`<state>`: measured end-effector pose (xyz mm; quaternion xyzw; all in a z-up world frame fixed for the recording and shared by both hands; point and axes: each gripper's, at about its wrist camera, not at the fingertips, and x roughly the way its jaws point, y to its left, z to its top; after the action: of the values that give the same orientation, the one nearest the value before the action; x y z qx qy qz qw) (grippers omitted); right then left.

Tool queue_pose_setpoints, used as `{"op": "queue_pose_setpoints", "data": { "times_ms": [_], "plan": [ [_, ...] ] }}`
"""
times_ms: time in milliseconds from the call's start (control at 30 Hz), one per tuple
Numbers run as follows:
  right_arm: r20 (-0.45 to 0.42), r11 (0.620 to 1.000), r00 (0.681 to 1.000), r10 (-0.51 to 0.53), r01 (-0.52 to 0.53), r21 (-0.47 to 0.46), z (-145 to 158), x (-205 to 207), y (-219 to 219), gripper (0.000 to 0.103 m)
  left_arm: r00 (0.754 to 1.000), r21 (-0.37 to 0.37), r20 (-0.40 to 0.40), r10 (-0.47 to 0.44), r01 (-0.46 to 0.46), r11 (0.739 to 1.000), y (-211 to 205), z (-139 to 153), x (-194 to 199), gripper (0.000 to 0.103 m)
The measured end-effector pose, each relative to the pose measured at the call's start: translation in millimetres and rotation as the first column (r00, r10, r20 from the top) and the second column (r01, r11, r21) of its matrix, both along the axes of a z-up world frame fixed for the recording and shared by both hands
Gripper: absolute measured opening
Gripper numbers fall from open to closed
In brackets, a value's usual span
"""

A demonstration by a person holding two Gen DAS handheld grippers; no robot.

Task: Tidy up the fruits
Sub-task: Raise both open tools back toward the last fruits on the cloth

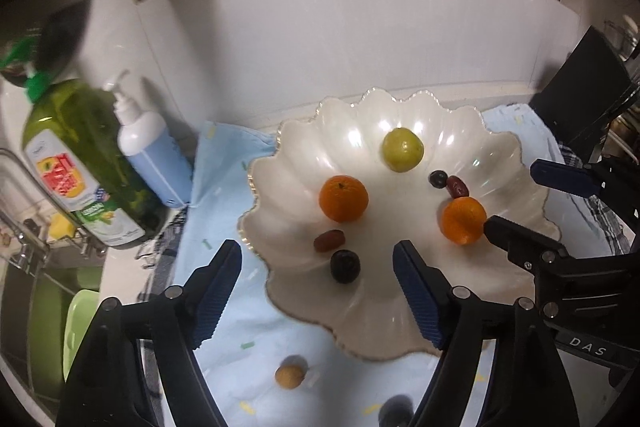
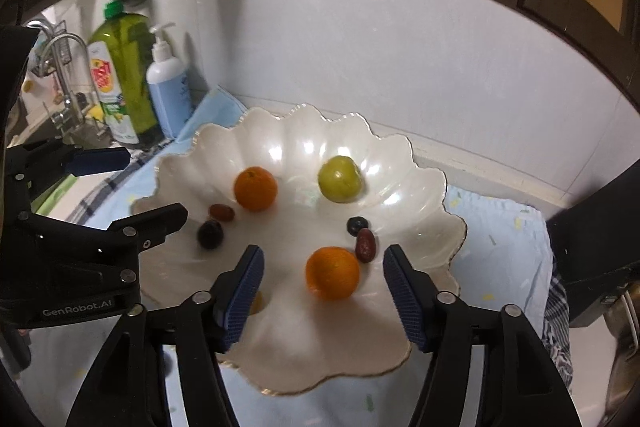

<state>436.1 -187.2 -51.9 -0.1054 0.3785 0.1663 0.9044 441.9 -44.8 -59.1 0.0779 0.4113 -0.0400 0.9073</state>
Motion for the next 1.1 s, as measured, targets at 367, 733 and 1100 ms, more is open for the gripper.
{"op": "queue_pose_setpoints", "data": {
  "times_ms": [367, 733, 1100],
  "plan": [
    [0.115, 0.999, 0.993, 0.012, -0.018, 0.052, 35, -56, 3, 0.074, 0.992, -0.028, 0.107, 0.067, -0.064, 0.998, 19, 40, -61, 0.090],
    [0.199, 0.994, 0.979, 0.052, -0.069, 0.080, 52, -111, 13, 0.077, 0.979, -0.028, 0.179, 0.101, -0.098, 0.995, 31, 60, -123, 0.090],
    [0.222, 0.989, 0.974, 0.051, -0.079, 0.122, 52, -151, 26, 0.077, 0.958, 0.012, 0.272, 0.090, -0.096, 0.995, 47, 64, -174, 0.090]
  ]
}}
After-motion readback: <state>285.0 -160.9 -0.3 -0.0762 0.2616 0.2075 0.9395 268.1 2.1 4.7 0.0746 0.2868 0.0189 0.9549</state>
